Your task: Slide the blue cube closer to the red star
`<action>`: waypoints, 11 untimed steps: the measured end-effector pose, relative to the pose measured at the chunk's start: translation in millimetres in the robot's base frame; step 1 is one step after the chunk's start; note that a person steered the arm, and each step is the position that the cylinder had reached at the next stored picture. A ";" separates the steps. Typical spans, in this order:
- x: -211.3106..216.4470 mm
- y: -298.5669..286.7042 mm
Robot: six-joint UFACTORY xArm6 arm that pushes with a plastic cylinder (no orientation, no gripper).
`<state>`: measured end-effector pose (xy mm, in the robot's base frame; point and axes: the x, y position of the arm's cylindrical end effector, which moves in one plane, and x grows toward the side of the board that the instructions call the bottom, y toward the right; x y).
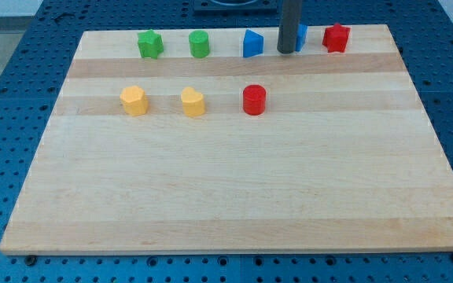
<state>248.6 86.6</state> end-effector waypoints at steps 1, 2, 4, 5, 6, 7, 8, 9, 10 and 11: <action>-18.7 -22.1; -35.2 -30.8; -35.3 -16.7; -35.3 -14.4; -35.2 -1.6; -33.6 9.0; -32.7 17.4; -31.6 27.1; -29.9 42.0; -29.9 45.4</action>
